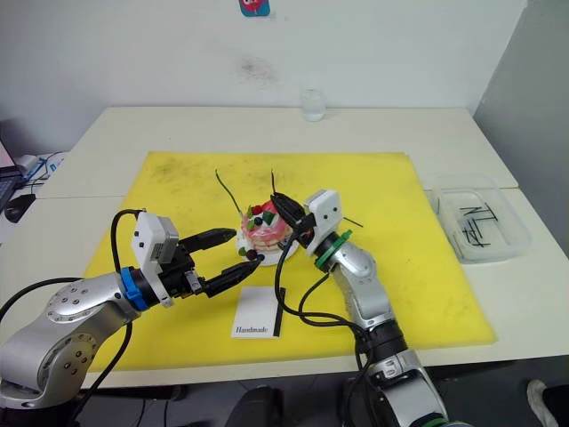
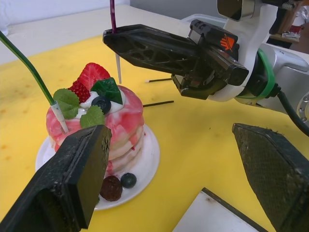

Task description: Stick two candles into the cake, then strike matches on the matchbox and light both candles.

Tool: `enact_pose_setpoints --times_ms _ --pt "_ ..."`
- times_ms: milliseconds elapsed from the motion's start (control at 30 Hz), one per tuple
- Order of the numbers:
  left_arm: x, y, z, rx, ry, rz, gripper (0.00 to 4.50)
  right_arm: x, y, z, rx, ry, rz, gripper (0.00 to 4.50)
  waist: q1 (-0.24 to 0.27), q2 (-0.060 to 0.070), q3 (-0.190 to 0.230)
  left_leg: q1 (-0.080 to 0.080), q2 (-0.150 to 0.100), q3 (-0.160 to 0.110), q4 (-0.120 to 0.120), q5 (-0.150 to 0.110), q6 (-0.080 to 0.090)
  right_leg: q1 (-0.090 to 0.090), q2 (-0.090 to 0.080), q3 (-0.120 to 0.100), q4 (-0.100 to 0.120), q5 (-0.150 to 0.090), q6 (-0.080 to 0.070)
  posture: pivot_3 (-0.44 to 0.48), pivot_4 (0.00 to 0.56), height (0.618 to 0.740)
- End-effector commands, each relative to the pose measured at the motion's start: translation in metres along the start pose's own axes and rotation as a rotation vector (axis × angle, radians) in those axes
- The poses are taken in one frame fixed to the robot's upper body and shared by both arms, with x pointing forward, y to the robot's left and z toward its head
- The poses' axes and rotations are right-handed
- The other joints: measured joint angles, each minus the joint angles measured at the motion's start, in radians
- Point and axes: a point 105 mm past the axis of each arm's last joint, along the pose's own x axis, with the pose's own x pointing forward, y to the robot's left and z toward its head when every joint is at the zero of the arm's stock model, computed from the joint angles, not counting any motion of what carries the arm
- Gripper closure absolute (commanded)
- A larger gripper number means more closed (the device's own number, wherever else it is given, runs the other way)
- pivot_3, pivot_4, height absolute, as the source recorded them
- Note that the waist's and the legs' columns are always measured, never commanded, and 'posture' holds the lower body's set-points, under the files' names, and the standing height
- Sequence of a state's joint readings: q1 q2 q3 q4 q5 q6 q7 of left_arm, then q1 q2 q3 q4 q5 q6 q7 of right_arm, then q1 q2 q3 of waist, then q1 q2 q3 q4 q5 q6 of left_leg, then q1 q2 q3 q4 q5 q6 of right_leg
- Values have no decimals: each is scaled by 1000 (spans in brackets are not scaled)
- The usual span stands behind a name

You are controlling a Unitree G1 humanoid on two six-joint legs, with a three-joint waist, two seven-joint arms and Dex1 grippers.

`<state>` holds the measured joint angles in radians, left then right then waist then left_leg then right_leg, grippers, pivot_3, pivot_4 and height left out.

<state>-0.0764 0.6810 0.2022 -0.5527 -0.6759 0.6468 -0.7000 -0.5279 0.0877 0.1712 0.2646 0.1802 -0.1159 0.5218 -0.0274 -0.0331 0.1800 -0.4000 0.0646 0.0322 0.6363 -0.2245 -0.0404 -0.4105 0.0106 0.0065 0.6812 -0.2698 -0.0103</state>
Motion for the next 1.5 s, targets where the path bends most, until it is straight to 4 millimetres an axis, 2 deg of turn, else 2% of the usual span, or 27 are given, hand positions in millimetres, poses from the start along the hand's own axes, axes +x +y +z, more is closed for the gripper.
enact_pose_setpoints --times_ms 33,567,1367,1500 --pt "-1 -1 11 34 -26 -9 0 1 -1 4 -9 -29 -5 4473 0 0 0 0 0 0 0 0 0 0 0 0 0 0 0 0 150 735" --pt "0 -1 11 39 -24 -18 0 -5 -5 -5 -26 -10 -29 4473 0 0 0 0 0 0 0 0 0 0 0 0 0 0 0 0 150 735" --pt "0 -2 10 37 -21 -13 0 -20 -3 -37 36 79 -77 4473 0 0 0 1 0 0 0 0 0 0 0 1 0 0 0 0 150 735" --pt "-1 -2 9 36 -20 -11 0 -17 0 -34 30 78 -61 4473 0 0 0 1 0 0 0 0 0 0 0 1 0 0 0 0 150 735"
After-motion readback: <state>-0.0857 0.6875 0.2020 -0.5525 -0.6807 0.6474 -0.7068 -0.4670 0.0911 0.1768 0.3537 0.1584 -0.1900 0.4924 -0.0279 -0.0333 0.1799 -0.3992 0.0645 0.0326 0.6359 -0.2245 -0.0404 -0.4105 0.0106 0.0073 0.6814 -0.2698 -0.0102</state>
